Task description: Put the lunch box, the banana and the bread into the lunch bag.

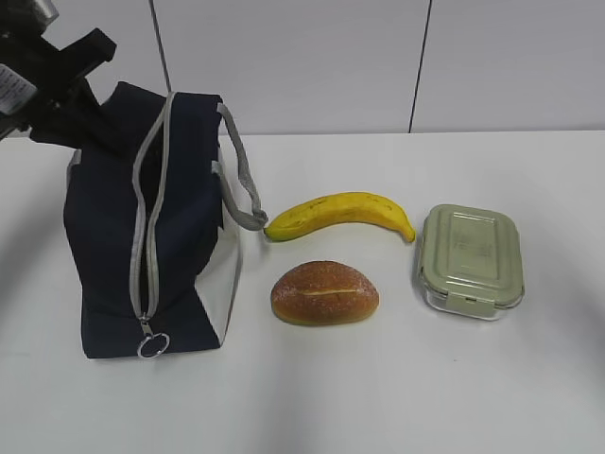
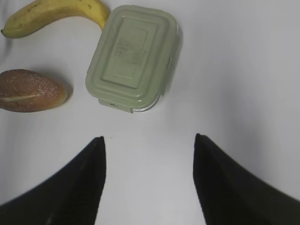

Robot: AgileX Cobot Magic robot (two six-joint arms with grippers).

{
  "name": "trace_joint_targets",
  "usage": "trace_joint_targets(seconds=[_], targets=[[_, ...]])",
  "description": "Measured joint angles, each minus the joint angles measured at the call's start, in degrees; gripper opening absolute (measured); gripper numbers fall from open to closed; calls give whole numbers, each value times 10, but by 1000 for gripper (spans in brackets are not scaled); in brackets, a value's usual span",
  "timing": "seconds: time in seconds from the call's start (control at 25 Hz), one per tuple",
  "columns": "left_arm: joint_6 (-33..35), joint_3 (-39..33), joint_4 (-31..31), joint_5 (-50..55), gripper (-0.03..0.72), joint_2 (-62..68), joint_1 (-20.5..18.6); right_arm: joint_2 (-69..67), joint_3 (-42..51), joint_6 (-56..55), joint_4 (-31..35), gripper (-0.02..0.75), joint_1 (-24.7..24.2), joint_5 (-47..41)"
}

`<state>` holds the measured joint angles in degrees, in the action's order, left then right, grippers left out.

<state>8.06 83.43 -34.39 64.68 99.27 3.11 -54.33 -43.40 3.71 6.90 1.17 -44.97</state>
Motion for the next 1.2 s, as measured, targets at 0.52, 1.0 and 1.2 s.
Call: trace_joint_targets(seconds=[0.52,1.0,1.2], targets=[[0,0,0,0,-3,0,0,-277,-136,125,173,438,-6,-73],[0,0,0,0,-3,0,0,-394,-137,336,363,438,-140,-81],[0,0,0,0,-3,0,0,-452,-137,410,416,475,-173,-106]])
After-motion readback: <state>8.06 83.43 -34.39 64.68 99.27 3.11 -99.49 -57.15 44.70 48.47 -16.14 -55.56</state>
